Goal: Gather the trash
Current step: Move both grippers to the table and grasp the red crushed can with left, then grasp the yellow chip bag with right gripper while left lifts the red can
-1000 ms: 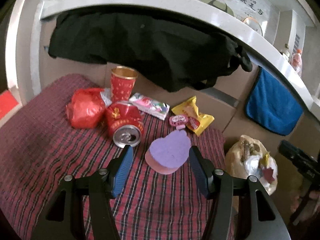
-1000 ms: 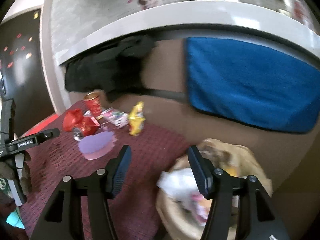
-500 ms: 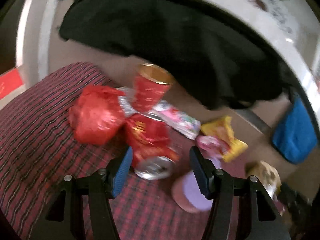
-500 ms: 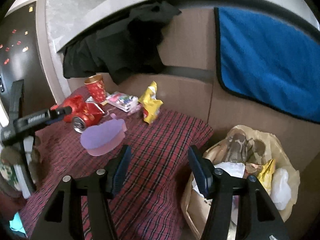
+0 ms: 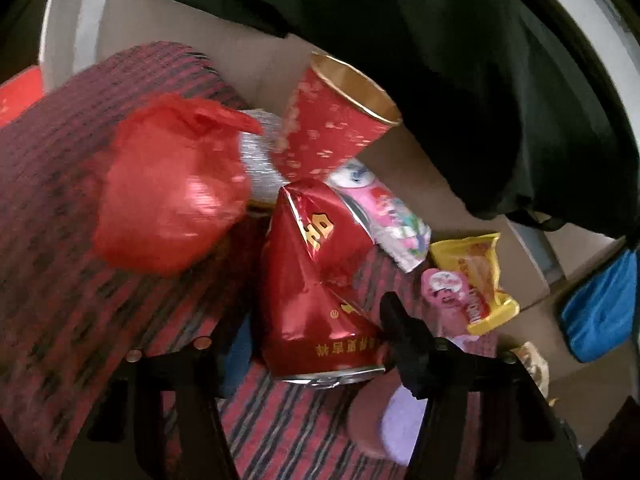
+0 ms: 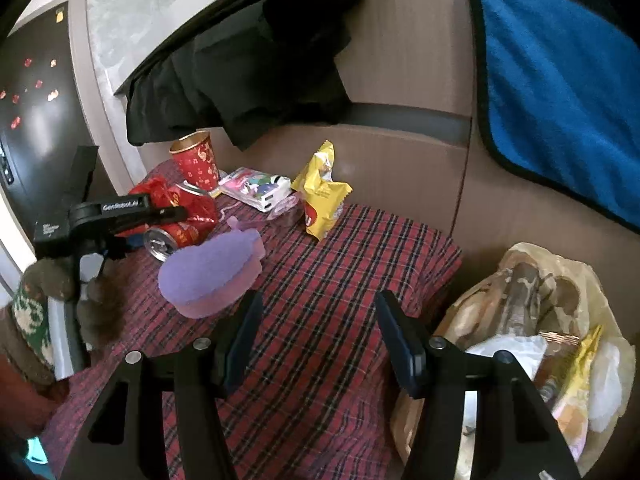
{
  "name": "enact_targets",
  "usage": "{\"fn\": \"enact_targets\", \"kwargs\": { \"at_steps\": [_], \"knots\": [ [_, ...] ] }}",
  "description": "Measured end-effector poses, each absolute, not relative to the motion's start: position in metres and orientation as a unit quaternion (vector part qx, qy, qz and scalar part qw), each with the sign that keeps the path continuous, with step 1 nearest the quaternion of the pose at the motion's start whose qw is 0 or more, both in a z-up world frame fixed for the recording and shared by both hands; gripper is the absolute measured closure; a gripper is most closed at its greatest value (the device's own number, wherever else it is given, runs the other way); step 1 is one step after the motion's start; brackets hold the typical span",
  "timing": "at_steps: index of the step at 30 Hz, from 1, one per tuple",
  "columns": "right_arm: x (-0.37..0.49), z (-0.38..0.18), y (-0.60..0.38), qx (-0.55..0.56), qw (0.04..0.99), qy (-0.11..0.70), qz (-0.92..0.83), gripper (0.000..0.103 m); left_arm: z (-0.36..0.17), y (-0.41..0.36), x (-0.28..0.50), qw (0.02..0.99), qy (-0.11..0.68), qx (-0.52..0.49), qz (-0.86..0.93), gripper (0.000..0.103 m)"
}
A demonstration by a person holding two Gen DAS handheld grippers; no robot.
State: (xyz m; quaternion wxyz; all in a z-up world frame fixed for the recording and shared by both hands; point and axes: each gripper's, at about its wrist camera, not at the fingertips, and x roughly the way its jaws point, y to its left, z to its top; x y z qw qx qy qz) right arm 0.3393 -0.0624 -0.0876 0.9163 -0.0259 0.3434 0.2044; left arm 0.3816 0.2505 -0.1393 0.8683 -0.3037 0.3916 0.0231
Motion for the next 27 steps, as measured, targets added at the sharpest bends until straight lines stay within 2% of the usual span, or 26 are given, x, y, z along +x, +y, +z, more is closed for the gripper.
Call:
{"fn": "enact_targets", "kwargs": {
  "at_steps": [4,13,22,27],
  "knots": [
    [0.345,-0.084,-0.052,-0.038,0.917,0.339,0.206,0.047,-0.121,0.264,0.347,0.885,0.366,-0.289,0.006,0.043],
    [0.389,-0.072,-0.011,-0.058,0.925,0.317,0.201,0.047,-0.092,0.27,0.273,0.94,0.299,-0.161,0.032,0.043],
    [0.469,-0.088,0.029,-0.114,0.921,0.342,0.151,0.049,-0.114,0.282,0.272,0.935,0.3,-0.19,0.019,0.043],
    [0.495,-0.108,0.032,-0.11,0.914,0.368,0.13,0.057,-0.118,0.285,0.273,0.934,0.299,-0.193,0.017,0.043]
  ]
}}
